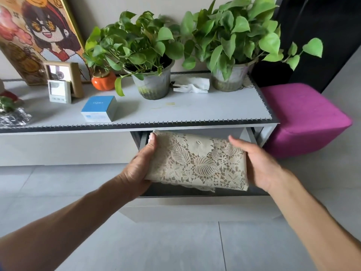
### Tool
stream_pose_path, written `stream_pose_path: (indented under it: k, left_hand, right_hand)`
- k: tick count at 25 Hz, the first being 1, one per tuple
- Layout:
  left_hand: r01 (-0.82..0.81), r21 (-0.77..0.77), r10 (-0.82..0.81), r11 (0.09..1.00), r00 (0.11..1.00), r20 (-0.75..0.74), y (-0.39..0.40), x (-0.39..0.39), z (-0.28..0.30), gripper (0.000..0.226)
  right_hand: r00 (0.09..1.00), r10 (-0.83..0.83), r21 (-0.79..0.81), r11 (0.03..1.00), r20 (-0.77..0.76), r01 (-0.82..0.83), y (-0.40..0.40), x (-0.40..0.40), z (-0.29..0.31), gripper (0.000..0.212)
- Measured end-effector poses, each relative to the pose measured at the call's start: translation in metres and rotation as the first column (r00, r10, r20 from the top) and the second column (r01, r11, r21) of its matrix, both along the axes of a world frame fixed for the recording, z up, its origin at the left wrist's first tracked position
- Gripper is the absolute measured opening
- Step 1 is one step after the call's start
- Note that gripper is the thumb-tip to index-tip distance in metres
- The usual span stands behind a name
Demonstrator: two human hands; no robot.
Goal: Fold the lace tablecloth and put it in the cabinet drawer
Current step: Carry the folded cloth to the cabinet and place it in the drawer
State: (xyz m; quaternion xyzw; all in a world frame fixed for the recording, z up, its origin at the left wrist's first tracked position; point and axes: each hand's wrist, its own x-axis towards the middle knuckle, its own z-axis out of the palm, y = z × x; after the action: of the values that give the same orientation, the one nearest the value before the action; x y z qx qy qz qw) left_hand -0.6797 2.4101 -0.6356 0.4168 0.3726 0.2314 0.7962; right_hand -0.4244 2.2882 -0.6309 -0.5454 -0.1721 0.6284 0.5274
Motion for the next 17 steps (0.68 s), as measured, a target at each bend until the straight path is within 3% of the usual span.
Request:
stream_pose_path:
  k: [4,6,9,13,17]
  left_hand:
    - [-0.141,-0.098,0.113,0.985,0.962,-0.249,0.005,0.017,-0.019,0.043]
    - [-0.188,-0.071,0.161,0.980,0.944,-0.287,0.013,0.025,-0.030,0.032]
    - [-0.160,0.069,0.175,0.985,0.919,-0.353,0.027,0.033,-0.045,0.023]
    - [-0.080,0.103,0.118,0.992,0.886,-0.448,0.039,0.033,-0.076,0.033]
    - [0.145,0.211,0.031,0.967,0.751,-0.659,0.045,0.043,-0.100,0.051]
  right_hand:
    - [0.973,-0.107,-0.078,0.989,0.207,0.126,0.023,0.010,-0.021,0.025]
    - [0.964,-0.145,-0.104,0.980,0.221,0.171,0.036,0.019,-0.031,0.029]
    - [0.973,-0.063,-0.232,0.966,0.220,0.115,0.048,0.027,-0.052,0.041]
    - [0.912,0.000,-0.321,0.936,0.409,0.144,0.070,0.031,-0.084,0.053]
    - [0.816,0.072,-0.382,0.905,0.574,0.189,0.089,0.039,-0.105,0.061]
